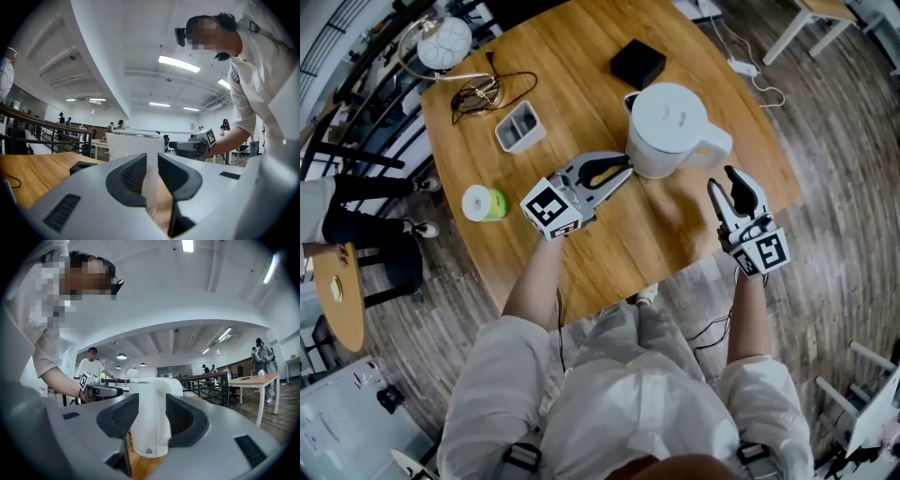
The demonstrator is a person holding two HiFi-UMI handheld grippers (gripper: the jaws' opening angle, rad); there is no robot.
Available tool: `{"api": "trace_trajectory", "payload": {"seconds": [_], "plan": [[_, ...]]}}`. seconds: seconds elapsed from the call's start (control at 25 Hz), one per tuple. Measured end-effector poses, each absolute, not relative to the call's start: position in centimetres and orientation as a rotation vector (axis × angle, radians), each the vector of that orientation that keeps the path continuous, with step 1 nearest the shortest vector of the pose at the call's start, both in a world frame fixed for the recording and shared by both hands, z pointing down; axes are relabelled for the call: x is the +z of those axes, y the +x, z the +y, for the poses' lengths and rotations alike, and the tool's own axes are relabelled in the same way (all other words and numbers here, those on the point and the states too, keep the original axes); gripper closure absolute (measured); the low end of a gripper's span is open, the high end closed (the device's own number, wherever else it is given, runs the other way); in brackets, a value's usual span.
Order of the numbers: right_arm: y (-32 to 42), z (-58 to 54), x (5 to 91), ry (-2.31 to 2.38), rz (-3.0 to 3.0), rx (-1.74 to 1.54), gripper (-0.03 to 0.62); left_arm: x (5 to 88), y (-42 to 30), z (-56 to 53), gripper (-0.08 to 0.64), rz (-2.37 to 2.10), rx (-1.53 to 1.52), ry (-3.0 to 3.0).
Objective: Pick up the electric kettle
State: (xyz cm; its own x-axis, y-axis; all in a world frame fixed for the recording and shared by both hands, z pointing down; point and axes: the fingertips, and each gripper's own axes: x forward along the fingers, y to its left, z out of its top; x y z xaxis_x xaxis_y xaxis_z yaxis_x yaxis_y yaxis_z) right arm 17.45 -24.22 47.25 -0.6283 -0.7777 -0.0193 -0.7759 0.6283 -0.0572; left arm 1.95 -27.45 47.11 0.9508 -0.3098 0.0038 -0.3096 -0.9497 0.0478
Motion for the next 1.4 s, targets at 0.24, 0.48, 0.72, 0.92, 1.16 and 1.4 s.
{"api": "trace_trajectory", "payload": {"seconds": [0.24, 0.48, 0.72, 0.92, 1.16, 1.4], "plan": [[17.6, -25.4, 48.3, -1.349, 2.835, -0.091, 0.327, 47.7, 2.0, -29.0, 0.326, -0.467, 0.004, 3.064], [17.9, -26.0, 48.6, -1.362, 2.814, -0.125, 0.298, 47.6, 2.3, -29.5, 0.258, -0.448, -0.017, 3.036], [17.9, -26.7, 49.5, -1.344, 2.826, -0.154, 0.282, 48.1, 2.7, -29.9, 0.182, -0.395, -0.024, 3.025], [18.2, -27.8, 50.5, -1.342, 2.852, -0.166, 0.281, 49.0, 3.4, -30.4, 0.093, -0.323, 0.016, 3.033], [18.1, -28.9, 50.8, -1.288, 2.881, -0.167, 0.281, 49.7, 4.2, -31.6, 0.05, -0.231, 0.027, 3.017], [17.9, -30.0, 51.1, -1.216, 2.941, -0.148, 0.282, 50.3, 5.3, -33.8, 0.015, -0.162, 0.068, 3.025]]}}
